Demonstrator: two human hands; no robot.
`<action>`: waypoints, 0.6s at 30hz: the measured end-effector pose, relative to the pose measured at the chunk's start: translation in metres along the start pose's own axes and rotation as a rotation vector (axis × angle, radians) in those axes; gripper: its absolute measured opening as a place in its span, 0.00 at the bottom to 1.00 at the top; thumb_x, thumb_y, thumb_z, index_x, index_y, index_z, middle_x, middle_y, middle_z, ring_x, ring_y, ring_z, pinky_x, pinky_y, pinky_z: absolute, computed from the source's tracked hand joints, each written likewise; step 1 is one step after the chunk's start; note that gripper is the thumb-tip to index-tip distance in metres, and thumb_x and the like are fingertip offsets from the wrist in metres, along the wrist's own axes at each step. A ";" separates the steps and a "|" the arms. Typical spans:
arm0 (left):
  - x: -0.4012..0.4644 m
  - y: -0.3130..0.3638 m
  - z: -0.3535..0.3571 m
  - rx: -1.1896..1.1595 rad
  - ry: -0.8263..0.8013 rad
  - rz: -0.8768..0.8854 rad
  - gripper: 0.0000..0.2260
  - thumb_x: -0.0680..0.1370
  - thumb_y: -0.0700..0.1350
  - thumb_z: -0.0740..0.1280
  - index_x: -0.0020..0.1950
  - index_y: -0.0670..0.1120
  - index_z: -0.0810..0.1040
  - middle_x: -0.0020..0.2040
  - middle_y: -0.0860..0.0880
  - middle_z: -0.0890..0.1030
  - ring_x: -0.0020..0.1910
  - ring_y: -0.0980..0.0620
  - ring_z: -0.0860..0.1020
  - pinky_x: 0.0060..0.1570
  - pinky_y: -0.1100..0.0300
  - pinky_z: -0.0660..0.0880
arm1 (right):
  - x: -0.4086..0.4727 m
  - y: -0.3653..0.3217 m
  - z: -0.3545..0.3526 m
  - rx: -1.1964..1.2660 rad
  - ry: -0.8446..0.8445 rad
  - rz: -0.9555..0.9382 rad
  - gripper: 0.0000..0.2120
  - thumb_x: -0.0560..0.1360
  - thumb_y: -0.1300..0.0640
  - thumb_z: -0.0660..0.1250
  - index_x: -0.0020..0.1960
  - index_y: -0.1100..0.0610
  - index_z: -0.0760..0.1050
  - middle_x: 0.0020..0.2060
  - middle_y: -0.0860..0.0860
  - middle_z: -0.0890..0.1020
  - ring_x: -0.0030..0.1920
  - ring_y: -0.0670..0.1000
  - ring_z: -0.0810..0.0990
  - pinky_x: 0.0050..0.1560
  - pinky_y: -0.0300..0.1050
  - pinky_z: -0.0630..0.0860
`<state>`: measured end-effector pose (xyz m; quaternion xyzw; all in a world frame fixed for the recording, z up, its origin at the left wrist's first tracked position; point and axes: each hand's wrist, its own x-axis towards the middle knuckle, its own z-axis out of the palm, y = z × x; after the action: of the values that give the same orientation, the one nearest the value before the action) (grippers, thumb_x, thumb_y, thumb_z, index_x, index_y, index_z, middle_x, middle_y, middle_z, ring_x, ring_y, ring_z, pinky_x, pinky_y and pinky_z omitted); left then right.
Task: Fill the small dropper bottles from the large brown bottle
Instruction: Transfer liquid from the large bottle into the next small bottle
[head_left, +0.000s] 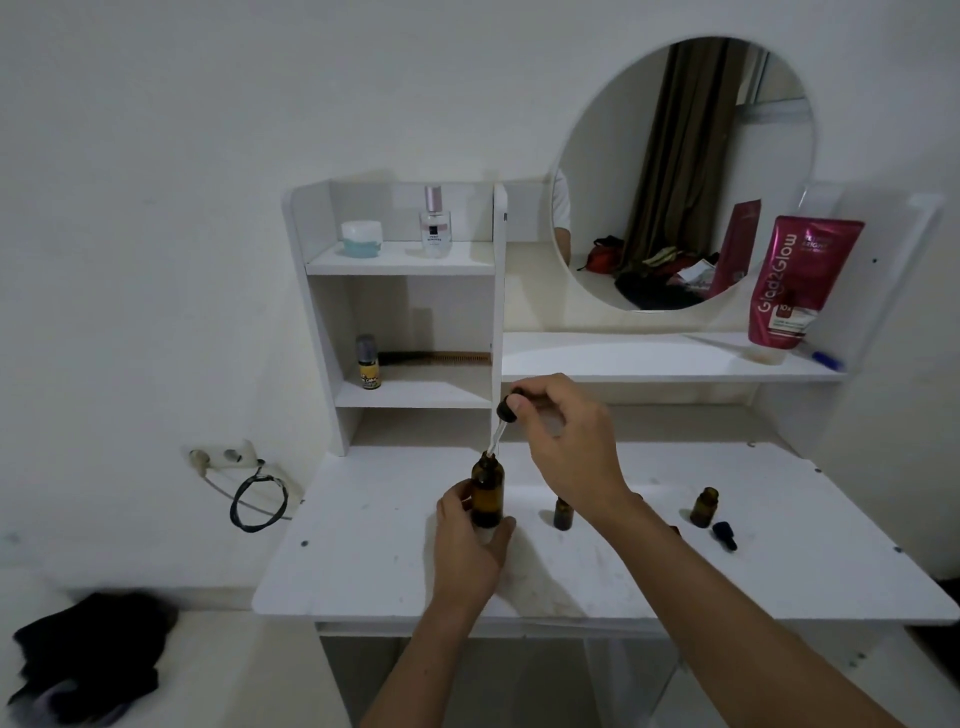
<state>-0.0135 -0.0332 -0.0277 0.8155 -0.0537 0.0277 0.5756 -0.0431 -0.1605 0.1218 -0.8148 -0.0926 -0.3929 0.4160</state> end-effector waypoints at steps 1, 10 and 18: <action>0.001 -0.001 0.001 -0.007 0.006 0.007 0.27 0.76 0.48 0.76 0.70 0.53 0.67 0.67 0.55 0.74 0.64 0.53 0.76 0.66 0.54 0.76 | 0.000 0.003 0.002 -0.012 -0.012 -0.014 0.05 0.80 0.62 0.70 0.54 0.59 0.82 0.48 0.50 0.85 0.49 0.44 0.83 0.54 0.31 0.77; 0.005 -0.006 0.004 -0.025 0.070 0.063 0.17 0.80 0.44 0.70 0.65 0.56 0.69 0.60 0.57 0.77 0.58 0.55 0.78 0.60 0.57 0.78 | 0.007 0.012 0.009 -0.015 -0.011 -0.009 0.06 0.80 0.62 0.69 0.56 0.59 0.82 0.49 0.50 0.85 0.50 0.44 0.83 0.54 0.32 0.78; 0.004 -0.007 0.004 0.018 0.069 0.070 0.17 0.81 0.45 0.69 0.67 0.55 0.70 0.58 0.61 0.76 0.55 0.59 0.77 0.52 0.71 0.71 | 0.008 0.013 0.012 -0.026 -0.016 -0.043 0.06 0.80 0.61 0.69 0.56 0.60 0.82 0.48 0.50 0.85 0.49 0.45 0.84 0.54 0.33 0.78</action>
<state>-0.0091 -0.0344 -0.0352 0.8167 -0.0621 0.0762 0.5686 -0.0249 -0.1617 0.1152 -0.8210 -0.1083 -0.3966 0.3962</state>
